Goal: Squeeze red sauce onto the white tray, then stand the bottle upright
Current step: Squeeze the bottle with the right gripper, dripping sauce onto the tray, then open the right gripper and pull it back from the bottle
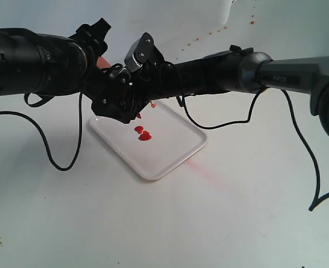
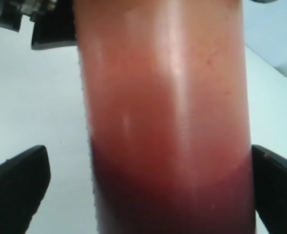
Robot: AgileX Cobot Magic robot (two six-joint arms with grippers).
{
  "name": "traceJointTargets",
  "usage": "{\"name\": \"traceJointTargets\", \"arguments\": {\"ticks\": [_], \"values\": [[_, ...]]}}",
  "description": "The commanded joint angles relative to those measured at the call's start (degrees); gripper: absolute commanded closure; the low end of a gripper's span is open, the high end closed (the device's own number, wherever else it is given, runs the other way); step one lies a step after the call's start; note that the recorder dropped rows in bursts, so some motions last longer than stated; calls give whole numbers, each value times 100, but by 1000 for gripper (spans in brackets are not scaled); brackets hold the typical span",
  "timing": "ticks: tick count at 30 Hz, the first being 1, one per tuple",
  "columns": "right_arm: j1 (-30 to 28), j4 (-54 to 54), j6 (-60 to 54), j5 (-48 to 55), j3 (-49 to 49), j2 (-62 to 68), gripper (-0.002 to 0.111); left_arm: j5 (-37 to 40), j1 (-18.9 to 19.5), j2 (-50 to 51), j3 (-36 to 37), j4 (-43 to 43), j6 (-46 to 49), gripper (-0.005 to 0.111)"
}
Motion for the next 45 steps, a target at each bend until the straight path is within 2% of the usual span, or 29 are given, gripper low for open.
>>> {"name": "traceJointTargets", "arguments": {"ticks": [1, 10, 16, 21, 23, 26, 27, 30, 34, 41, 43, 45], "values": [[-36, -393, 344, 101, 3, -114, 3, 19, -27, -91, -52, 147, -82, 107], [-450, -994, 1074, 168, 3, -332, 4, 19, -27, -91, -52, 147, -70, 107], [-984, -1039, 1675, 768, 3, -503, 4, 19, -27, -91, -52, 147, -70, 107], [-1460, -1403, 2757, 964, 3, -525, 4, 19, -27, -91, -52, 147, -70, 107], [-1662, -1507, 3159, 1243, 3, -525, 4, 19, -27, -91, -52, 147, -70, 107], [-1863, -1213, 3256, 2120, 3, -525, 6, 19, -27, -91, -52, 147, -70, 107], [-1904, -1102, 3277, 2120, 13, -525, 8, 19, -27, -91, -52, 147, -70, 107], [-1933, -1058, 3723, 2120, 13, -566, 20, 19, -27, -91, -52, 147, -70, 107], [-1909, -1301, 4075, 2120, 54, -579, 46, 19, -27, -91, -52, 147, -70, 107], [-1947, -1478, 4775, 2120, 234, -579, 108, -18, -27, -91, -52, 134, -70, 107], [-1947, -1557, 4644, 2120, 321, -617, 108, -46, -27, -91, -52, 134, -70, 107], [-1947, -1517, 4029, 2120, 574, -767, 108, -46, -27, -91, -52, 134, -70, 107]]}}
